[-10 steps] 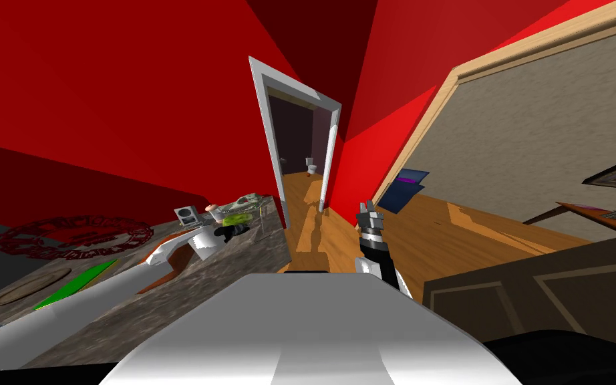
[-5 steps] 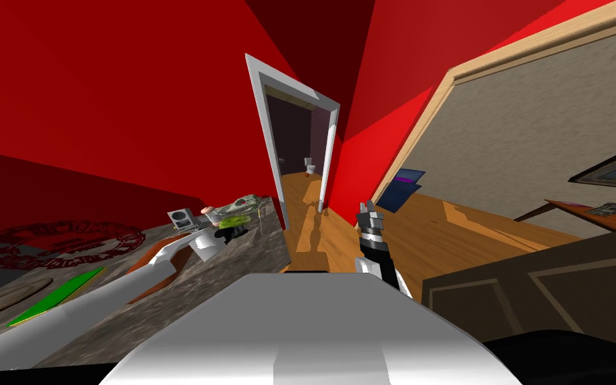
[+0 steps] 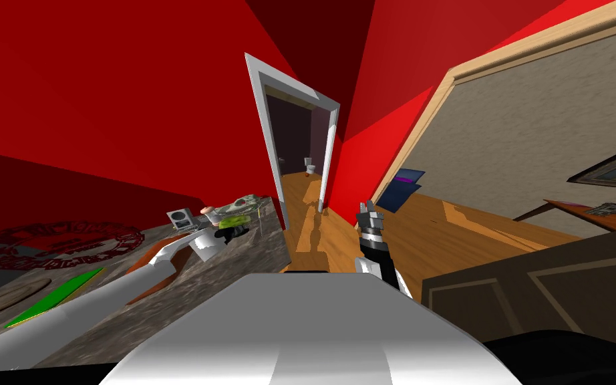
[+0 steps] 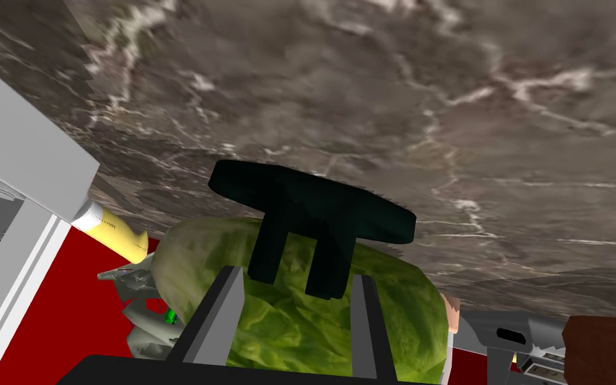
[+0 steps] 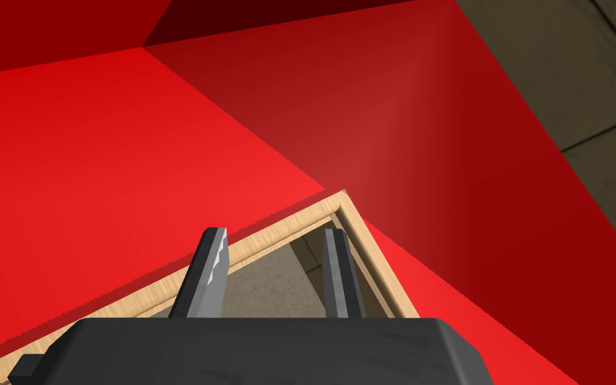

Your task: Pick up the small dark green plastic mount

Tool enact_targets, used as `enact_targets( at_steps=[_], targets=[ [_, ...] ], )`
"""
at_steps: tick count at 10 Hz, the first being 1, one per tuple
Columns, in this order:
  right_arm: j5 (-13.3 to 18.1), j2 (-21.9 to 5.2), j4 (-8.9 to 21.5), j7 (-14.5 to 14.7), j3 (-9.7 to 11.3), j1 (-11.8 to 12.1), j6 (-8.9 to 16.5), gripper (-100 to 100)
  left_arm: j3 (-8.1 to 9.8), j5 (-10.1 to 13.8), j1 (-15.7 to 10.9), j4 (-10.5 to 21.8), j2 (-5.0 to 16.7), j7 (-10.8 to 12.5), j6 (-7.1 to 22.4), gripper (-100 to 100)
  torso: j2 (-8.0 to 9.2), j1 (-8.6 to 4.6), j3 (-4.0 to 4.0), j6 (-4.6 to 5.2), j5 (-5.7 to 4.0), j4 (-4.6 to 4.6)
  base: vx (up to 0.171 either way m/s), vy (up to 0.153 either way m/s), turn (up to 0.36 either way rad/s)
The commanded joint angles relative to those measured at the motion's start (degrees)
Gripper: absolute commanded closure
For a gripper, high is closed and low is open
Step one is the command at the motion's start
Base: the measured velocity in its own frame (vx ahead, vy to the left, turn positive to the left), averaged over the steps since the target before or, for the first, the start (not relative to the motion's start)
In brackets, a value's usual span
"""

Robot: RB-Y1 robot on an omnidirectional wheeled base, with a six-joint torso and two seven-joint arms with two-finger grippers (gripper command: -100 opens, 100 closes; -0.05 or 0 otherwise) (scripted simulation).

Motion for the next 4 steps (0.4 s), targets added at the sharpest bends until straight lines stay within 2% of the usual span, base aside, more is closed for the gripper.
enact_targets(
  at_steps=[1, 2, 3, 4],
  targets=[
    [0.0, 0.0, 0.0, 0.0, 0.0, 0.0, 0.0, 0, 0.27, 0.7, 0.1, -1.9, 1.2, 0.4, 1.2, 100, 0.0, 0.0, 0.0, 0.0, 0.0, 0.0, -0.022, -0.017, 0.064],
    [0.0, 0.0, 0.0, 0.0, 0.0, 0.0, 0.0, 0, 0.4, 1.2, 0.2, -3.1, 1.9, 0.6, 1.9, 100, 0.09, -0.08, 0.05, -0.03, -0.03, 0.02, -0.044, -0.026, 0.086],
    [0.0, 0.0, 0.0, 0.0, 0.0, 0.0, 0.0, 0, 0.5, 1.0, 0.3, -2.7, 1.6, 0.5, 1.4, 100, 0.19, -0.13, 0.11, -0.06, -0.05, 0.04, -0.021, -0.013, 0.019],
    [0.0, 0.0, 0.0, 0.0, 0.0, 0.0, 0.0, 0, 0.52, 1.0, 0.4, -2.9, 1.7, 0.6, 1.6, 0, 0.14, -0.09, 0.08, -0.03, -0.03, 0.03, 0.0, 0.0, 0.0]
  ],
)
